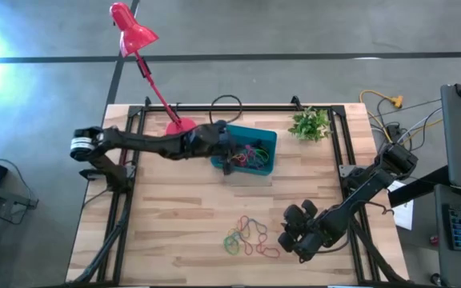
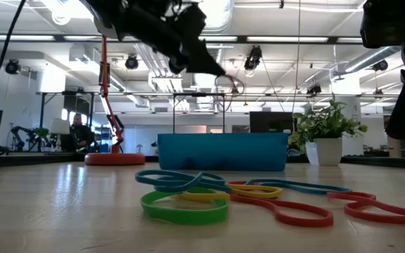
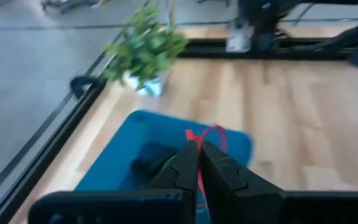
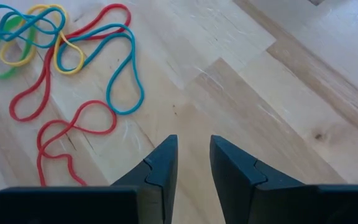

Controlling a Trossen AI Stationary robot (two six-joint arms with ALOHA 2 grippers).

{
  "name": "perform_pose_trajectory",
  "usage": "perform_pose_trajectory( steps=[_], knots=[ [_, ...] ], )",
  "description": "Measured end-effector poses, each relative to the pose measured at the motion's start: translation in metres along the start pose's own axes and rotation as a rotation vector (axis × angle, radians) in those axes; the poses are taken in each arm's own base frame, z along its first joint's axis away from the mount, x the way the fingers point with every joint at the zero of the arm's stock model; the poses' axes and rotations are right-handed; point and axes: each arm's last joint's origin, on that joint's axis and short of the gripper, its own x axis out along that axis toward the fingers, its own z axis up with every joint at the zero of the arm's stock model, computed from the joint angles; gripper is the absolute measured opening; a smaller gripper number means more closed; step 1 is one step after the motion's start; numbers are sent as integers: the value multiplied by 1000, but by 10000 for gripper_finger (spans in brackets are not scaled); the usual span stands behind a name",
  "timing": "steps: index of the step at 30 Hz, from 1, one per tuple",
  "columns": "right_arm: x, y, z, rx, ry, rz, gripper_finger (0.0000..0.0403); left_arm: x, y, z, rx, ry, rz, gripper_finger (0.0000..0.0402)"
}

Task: Pick and place rubber bands into bin
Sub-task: Put the red rubber band into the blue bin, then put the blue rubber band into the blue bin

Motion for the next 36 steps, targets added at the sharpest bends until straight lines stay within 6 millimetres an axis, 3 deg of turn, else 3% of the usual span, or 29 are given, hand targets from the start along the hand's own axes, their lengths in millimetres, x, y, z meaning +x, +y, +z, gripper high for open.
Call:
perform_pose_trajectory(
  steps=[9, 20, 33, 36],
  knots=[
    [0, 0, 1, 6, 0, 2, 84, 10, 41, -16, -42, 79, 92, 0],
    [0, 1, 1, 8, 0, 3, 84, 10, 47, -17, -43, 83, 112, 2],
    [0, 1, 1, 12, -1, 10, 84, 9, 47, -18, -52, 82, 103, 118],
    [0, 2, 1, 13, -1, 12, 84, 9, 45, -17, -95, 75, 33, 132]
  ],
)
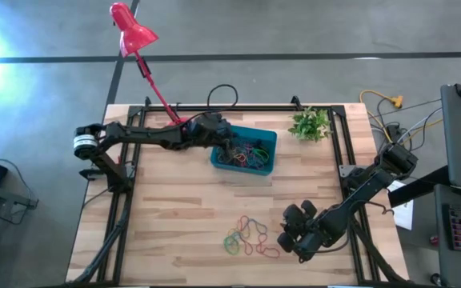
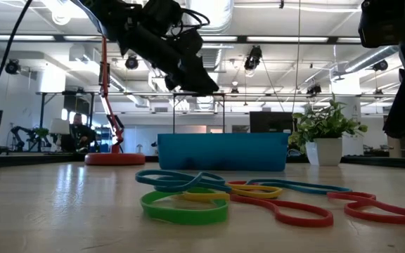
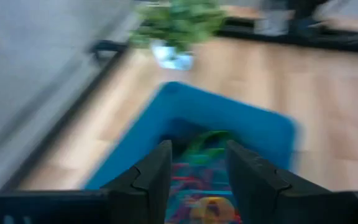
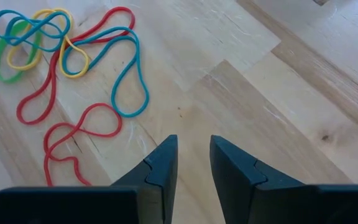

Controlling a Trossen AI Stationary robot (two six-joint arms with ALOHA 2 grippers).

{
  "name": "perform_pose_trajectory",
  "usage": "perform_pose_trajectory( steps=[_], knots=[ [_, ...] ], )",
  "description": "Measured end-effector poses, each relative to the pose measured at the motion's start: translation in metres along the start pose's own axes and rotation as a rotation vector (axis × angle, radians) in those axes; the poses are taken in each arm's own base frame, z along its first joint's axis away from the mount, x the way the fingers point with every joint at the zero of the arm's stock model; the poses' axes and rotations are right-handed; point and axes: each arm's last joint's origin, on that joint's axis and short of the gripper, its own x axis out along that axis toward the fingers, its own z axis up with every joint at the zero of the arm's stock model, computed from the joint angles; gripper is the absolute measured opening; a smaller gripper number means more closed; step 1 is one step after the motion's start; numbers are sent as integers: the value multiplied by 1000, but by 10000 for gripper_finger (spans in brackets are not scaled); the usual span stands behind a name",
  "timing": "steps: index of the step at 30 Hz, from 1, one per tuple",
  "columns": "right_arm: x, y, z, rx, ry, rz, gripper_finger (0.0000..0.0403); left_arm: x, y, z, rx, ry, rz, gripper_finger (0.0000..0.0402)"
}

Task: Pick and place rubber bands into bin
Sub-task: Put the blue rubber band into the blue bin

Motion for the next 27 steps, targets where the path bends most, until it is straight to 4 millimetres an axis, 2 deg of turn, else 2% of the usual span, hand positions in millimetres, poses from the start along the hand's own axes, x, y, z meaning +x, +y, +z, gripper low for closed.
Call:
perform_pose_trajectory(
  steps=[4, 8, 12, 17, 21, 27],
  knots=[
    [0, 0, 0, 1, 0, 2, 84, -1, -11, -4, -57, 15, -281, 134],
    [0, 1, 0, -5, -16, 5, 84, -4, -33, -16, -48, 68, -509, 134],
    [0, 5, 3, -45, -86, 39, 84, -8, -58, -33, -25, 133, -579, 134],
    [1, 20, 11, -204, -155, 161, 84, -14, -84, -54, -41, 214, -644, 134],
    [7, 23, 26, -274, -195, 175, 84, -22, -99, -69, -66, 274, -680, 134],
    [22, 23, 56, -336, -147, 239, 102, -32, -111, -87, -105, 339, -703, 134]
  ],
)
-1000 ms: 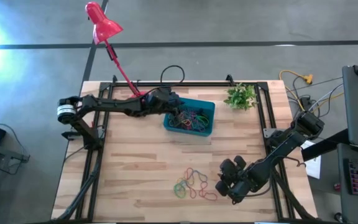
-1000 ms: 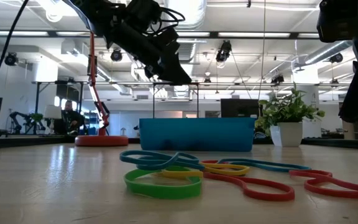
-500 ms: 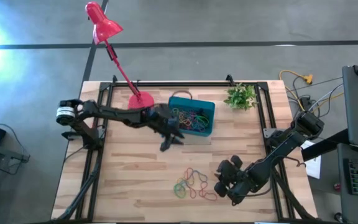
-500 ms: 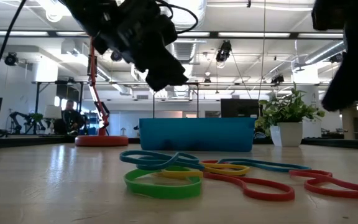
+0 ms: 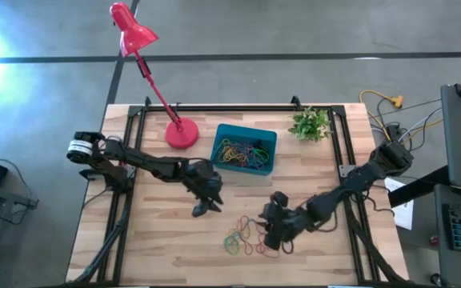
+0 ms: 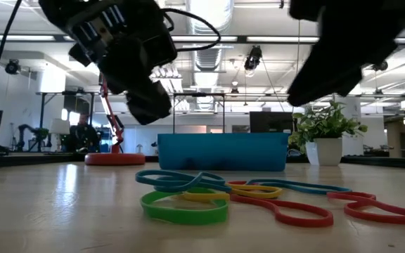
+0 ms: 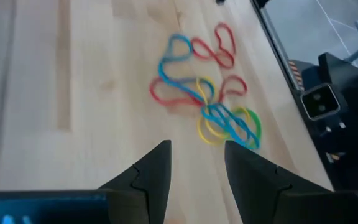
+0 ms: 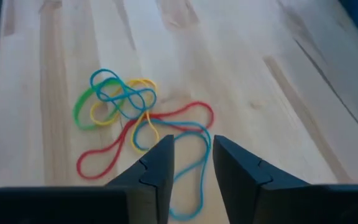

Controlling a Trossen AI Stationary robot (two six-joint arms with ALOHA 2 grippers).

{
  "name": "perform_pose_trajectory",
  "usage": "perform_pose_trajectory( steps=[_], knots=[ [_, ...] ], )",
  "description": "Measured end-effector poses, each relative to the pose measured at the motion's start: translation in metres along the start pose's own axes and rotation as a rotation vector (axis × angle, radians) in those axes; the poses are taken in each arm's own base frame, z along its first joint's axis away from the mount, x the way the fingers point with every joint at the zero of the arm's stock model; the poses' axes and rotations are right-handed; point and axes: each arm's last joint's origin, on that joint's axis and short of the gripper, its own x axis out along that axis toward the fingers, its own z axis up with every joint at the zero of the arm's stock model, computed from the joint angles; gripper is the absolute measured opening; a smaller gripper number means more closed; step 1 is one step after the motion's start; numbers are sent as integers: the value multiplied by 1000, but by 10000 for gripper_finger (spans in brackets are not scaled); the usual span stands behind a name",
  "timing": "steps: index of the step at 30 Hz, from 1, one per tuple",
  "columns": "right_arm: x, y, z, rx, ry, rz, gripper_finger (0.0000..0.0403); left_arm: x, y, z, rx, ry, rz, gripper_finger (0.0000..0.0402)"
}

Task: Pick and place rubber bands into bin
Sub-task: Put the blue rubber band into the blue bin

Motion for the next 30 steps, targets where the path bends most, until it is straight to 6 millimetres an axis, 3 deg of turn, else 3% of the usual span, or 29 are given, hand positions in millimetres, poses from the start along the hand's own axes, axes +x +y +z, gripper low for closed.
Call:
perform_pose_trajectory(
  steps=[7, 12, 17, 22, 30],
  knots=[
    [16, -23, 18, -71, 83, 58, 148, -4, -8, -14, -35, 16, 9, 134],
    [32, -28, 13, -167, 150, 95, 165, -12, -12, -25, -45, 16, 27, 134],
    [50, -29, -1, -201, 228, 89, 164, -23, -15, -35, -76, -29, 69, 134],
    [63, -32, -9, -130, 263, 51, 154, -36, -18, -40, -86, -95, 106, 134],
    [71, -25, -5, -136, 251, 67, 142, -47, -20, -40, -75, -152, 165, 134]
  ],
)
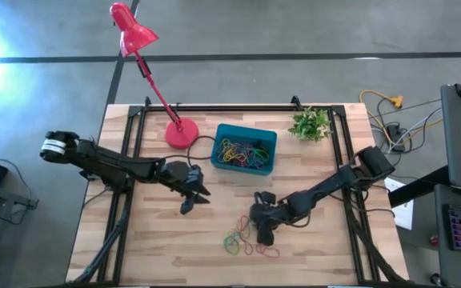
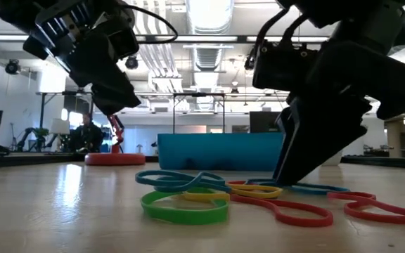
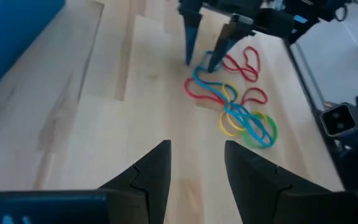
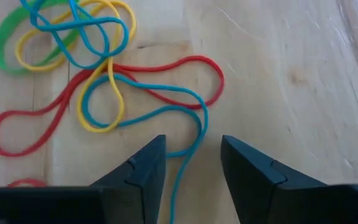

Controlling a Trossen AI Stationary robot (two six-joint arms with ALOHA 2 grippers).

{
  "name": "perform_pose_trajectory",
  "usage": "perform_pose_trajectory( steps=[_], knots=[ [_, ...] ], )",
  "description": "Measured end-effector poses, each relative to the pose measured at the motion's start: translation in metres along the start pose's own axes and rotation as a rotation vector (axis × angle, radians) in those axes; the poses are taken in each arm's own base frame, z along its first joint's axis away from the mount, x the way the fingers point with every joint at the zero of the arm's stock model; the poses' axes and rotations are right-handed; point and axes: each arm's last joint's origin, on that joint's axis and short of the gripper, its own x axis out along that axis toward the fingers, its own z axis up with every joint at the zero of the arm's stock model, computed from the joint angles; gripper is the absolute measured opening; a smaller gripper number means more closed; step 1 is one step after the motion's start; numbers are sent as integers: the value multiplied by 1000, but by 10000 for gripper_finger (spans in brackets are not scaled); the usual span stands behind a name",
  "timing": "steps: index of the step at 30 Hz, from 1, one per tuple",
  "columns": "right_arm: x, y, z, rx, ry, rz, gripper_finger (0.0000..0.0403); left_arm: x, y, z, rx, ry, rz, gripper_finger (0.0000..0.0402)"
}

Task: Pick and place rubber bands into bin
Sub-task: Put the blue rubber band into the blue bin

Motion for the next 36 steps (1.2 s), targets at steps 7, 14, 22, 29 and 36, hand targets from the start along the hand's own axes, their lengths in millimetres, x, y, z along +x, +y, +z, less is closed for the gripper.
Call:
perform_pose_trajectory(
  steps=[7, 14, 22, 29, 36],
  knots=[
    [11, 4, 5, -14, -5, -3, 131, -1, 2, -4, -3, 2, 20, 134],
    [29, 10, 9, 8, 34, 24, 82, -1, 3, -8, -32, 13, 23, 134],
    [20, 12, 14, 11, 27, 15, 10, -1, 4, -9, -55, 16, 25, 134],
    [-6, 7, 18, -3, 9, -60, 8, -1, 4, -9, -54, 11, 22, 134],
    [-35, 7, 30, 2, -58, -77, 8, -1, 3, -7, -47, -5, 17, 134]
  ],
)
